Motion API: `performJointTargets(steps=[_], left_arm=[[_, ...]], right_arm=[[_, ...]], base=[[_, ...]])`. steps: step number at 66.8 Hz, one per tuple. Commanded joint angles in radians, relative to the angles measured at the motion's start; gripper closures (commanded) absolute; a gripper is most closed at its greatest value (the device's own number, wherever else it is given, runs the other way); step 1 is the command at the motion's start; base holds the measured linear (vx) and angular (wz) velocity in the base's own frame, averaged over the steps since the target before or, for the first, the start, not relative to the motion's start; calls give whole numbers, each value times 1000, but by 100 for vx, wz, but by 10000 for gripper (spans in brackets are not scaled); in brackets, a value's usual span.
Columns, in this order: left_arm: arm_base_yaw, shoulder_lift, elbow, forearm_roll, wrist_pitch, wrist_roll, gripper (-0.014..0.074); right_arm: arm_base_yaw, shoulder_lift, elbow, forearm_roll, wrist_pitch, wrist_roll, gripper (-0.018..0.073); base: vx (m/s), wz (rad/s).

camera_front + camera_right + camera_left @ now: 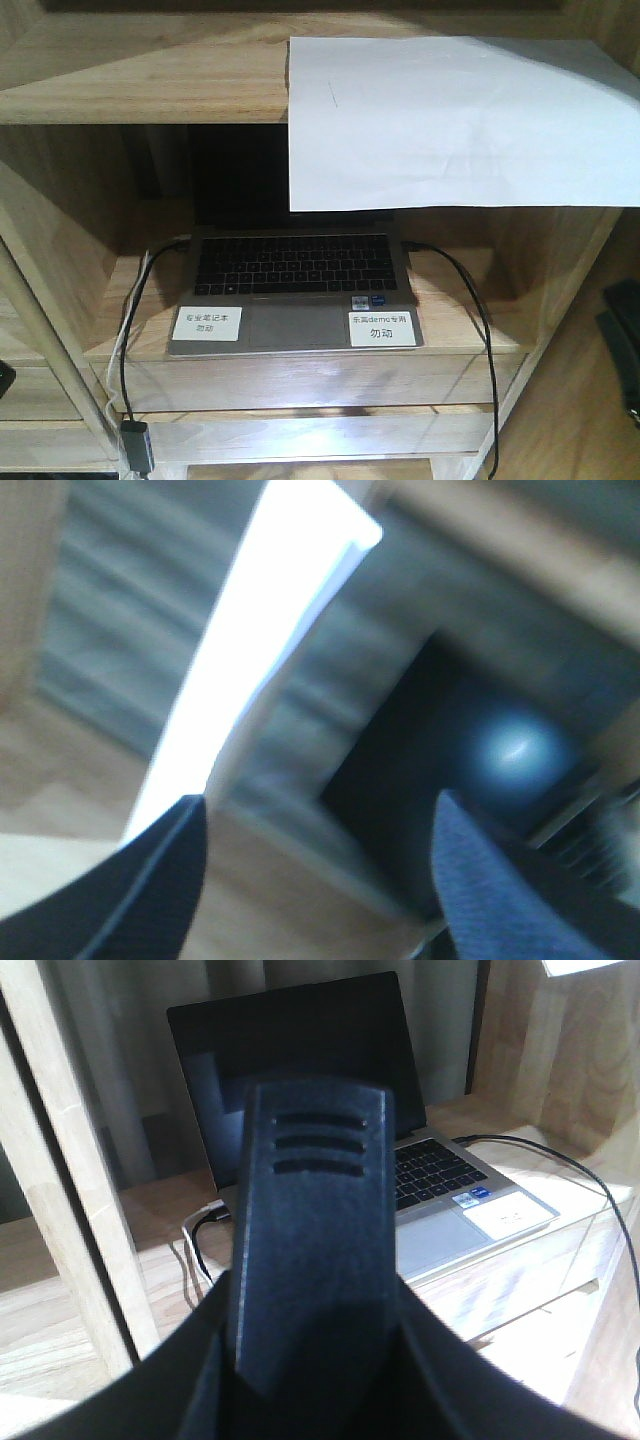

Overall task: Grab stapler and paper to desk for stapling
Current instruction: 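Reach the right gripper to the edge of the white paper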

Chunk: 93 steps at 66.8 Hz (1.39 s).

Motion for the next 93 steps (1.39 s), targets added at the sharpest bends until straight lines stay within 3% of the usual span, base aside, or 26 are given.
performJointTargets(steps=[1, 19, 42, 76, 85, 93], left_arm=[[-2, 12, -31, -12, -120, -3, 603], [-2, 12, -31, -12, -120, -3, 603], [-2, 12, -31, -12, -120, -3, 603], [-2, 12, -31, -12, -120, -3, 603], [-2, 12, -31, -12, -120, -3, 603], [-2, 12, -31, -12, -120, -3, 603]], right_arm=[[3, 146, -50, -36, -212, 48, 83], [20, 393, -196, -130, -407, 113, 83], [95, 551, -347, -124, -418, 112, 83], [96, 624, -499, -68, -470, 112, 87], [96, 624, -520, -67, -488, 115, 124], [96, 624, -521, -67, -511, 157, 257]], base=[[0, 0], [0, 0], [0, 0], [0, 0], [0, 0], [0, 0]])
